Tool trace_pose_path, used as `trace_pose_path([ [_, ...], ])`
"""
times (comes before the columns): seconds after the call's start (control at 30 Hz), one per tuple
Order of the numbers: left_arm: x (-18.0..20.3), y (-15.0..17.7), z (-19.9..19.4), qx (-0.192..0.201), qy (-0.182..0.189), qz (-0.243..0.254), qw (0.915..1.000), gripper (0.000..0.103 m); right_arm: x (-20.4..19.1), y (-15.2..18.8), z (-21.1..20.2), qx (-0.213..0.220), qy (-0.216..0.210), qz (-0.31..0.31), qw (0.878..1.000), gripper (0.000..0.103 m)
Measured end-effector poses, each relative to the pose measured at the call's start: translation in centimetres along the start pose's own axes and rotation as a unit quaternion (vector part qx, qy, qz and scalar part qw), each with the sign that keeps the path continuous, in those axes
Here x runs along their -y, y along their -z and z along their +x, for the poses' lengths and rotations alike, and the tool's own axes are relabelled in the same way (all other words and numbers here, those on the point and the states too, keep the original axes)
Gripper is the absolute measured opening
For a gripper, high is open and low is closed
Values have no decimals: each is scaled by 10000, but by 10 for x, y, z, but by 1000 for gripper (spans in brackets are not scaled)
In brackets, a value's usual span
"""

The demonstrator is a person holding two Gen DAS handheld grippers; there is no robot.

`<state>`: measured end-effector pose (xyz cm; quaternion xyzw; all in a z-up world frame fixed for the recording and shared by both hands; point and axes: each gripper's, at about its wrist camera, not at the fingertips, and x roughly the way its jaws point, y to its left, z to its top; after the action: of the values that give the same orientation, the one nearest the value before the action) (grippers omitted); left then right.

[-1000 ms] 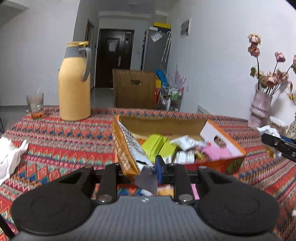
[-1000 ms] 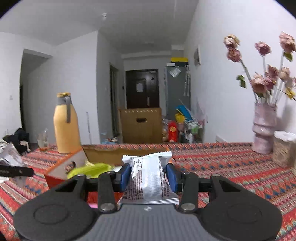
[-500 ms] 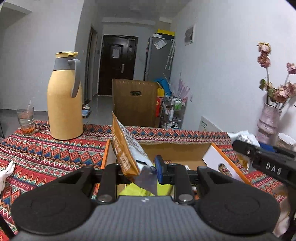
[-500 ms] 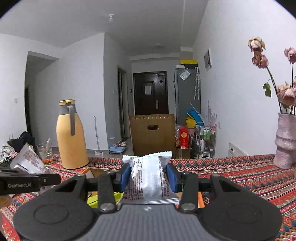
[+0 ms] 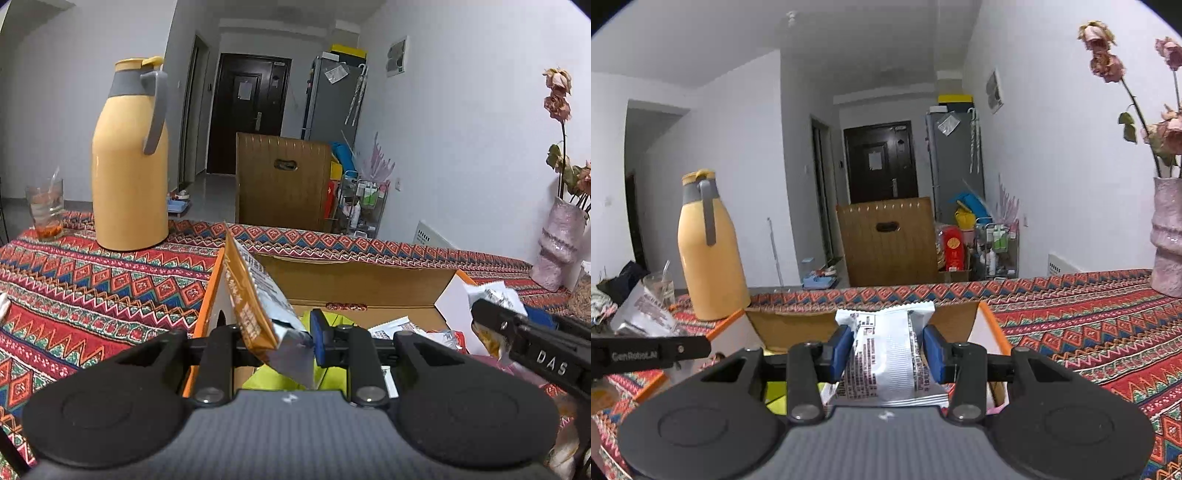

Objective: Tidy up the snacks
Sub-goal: 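Carry both packets into the cardboard box and open both grippers, then withdraw both grippers from the box back over the snack pile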

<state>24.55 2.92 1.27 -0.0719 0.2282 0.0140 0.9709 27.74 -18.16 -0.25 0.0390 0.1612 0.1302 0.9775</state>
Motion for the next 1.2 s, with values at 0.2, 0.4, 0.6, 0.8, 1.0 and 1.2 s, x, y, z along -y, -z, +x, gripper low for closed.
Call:
trace_pose_path([
  [0.2,-4,4,-3,39,-40,-101,9999,47,-4,7,6,-161,-3,-80,9998,43],
  [0.4,-7,3,-17,382,-193,-259,9987,103,0,5,-2,-43,-10,17,10000,90],
  [0.6,-10,0,-19,354,-218,-403,9983,103,5,3,-8,85,11,132,9999,103],
  [0.8,-11,-1,-20,373,-259,-417,9981,103,6,3,-8,87,60,115,9999,103],
  [1.0,-8,-7,-27,412,-368,-461,9974,103,3,-4,-10,107,130,97,9998,103],
  [1.2,-10,-12,-54,315,-248,-533,9978,103,0,-19,-28,214,165,86,9996,103],
])
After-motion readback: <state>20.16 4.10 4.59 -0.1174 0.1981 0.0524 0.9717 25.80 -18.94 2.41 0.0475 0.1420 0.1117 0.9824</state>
